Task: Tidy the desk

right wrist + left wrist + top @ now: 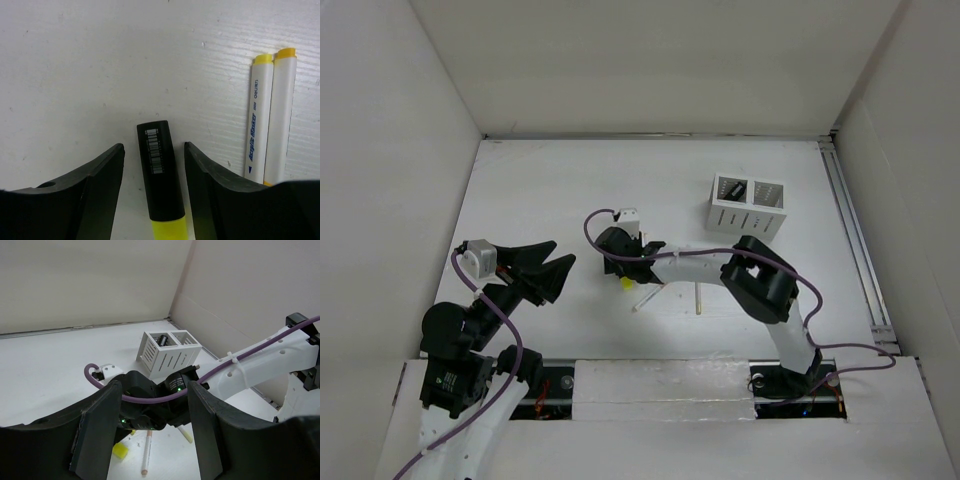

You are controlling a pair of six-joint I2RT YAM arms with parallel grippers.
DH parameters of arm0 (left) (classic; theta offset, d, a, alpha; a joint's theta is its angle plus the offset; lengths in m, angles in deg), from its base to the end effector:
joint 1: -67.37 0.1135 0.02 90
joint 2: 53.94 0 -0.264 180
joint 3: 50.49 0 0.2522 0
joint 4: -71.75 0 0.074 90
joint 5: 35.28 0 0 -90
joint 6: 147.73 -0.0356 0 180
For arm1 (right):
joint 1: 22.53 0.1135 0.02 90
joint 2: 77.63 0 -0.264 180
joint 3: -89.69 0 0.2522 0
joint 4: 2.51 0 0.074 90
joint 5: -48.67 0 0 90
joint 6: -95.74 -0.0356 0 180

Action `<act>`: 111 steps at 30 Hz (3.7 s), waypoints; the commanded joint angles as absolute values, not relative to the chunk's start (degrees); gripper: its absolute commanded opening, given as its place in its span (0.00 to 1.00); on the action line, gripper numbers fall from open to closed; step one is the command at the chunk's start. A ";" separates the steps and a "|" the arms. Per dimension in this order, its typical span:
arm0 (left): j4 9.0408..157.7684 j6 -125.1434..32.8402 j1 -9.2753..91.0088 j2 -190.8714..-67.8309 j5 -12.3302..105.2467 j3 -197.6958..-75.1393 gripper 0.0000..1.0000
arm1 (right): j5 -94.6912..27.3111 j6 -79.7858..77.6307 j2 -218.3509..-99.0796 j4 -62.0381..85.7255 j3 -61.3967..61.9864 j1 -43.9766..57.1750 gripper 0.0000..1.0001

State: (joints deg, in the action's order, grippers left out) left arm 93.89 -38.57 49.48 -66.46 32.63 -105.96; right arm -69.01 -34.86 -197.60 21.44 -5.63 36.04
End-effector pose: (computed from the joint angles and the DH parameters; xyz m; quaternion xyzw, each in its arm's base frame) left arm 0.0405 -0.0271 0.3806 0.1515 0.5590 -0.3598 0.7315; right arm 0.2492 0.3761 0.1579 -0.0583 0.9103 0.1162 0.3929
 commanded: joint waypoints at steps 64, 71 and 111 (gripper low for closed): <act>90.34 -38.04 49.70 -66.60 31.52 -105.64 0.51 | -102.76 -24.59 -177.92 -5.98 6.14 -1.17 0.00; 90.26 -37.96 49.70 -66.87 31.60 -105.56 0.51 | -105.75 -20.55 -177.57 -12.65 10.19 0.49 0.01; 89.90 -37.78 49.70 -67.22 30.55 -105.47 0.51 | -71.32 -27.31 -165.26 -3.52 15.54 14.82 0.00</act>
